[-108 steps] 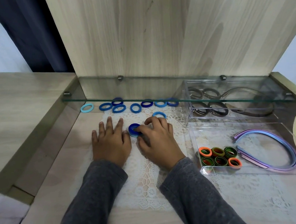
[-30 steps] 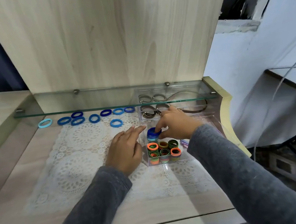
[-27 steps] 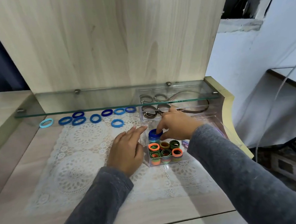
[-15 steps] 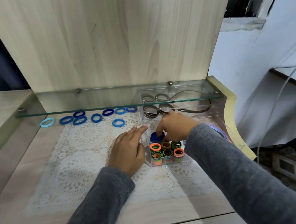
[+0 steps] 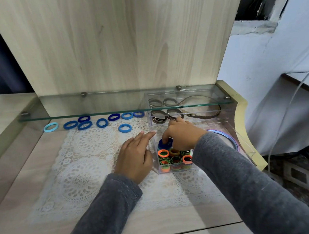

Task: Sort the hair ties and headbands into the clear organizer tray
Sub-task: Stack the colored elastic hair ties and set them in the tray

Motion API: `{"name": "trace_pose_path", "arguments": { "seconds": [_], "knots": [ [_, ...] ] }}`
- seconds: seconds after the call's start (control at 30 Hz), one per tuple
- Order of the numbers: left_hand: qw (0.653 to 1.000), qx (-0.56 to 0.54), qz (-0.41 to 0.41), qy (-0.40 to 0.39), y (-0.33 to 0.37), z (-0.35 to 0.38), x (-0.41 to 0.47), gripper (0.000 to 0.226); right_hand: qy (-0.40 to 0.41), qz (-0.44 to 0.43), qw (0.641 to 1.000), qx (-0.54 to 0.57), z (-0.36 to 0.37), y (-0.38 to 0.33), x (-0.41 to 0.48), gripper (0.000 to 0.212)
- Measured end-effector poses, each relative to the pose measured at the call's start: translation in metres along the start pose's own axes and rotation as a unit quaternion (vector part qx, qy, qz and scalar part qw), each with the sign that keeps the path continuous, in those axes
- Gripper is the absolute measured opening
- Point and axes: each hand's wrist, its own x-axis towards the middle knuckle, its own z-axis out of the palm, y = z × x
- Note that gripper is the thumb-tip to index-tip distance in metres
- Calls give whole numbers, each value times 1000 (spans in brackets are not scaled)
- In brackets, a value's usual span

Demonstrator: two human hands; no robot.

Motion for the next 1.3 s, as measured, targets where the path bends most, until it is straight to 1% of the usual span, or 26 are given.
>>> {"name": "trace_pose_path", "arguments": {
  "seconds": [0.3,0.53,0.77,0.87,1.0,1.3],
  "knots": [
    [1000,5,-1,-2,-1,0,0,56,-8,-2,999,46,-1,-8,1,39],
    [1000,6,0,-4,-1,0,0,55,-13,-7,998,58,-2,-10,0,40],
    [1000,18,-6,-4,-4,2,1,55,-2,3,999,50,-1,-9,-3,39],
    [1000,22,-8,-6,-6,3,1,55,2,0,999,38,1,-12,-2,39],
    [1000,27,-10,-2,-8,5,1,60,11,-1,1000,28,2,-15,-1,38],
    [999,44,-13,3,-14,9,2,61,21,-8,1000,10,4,-17,-7,36]
  ]
}}
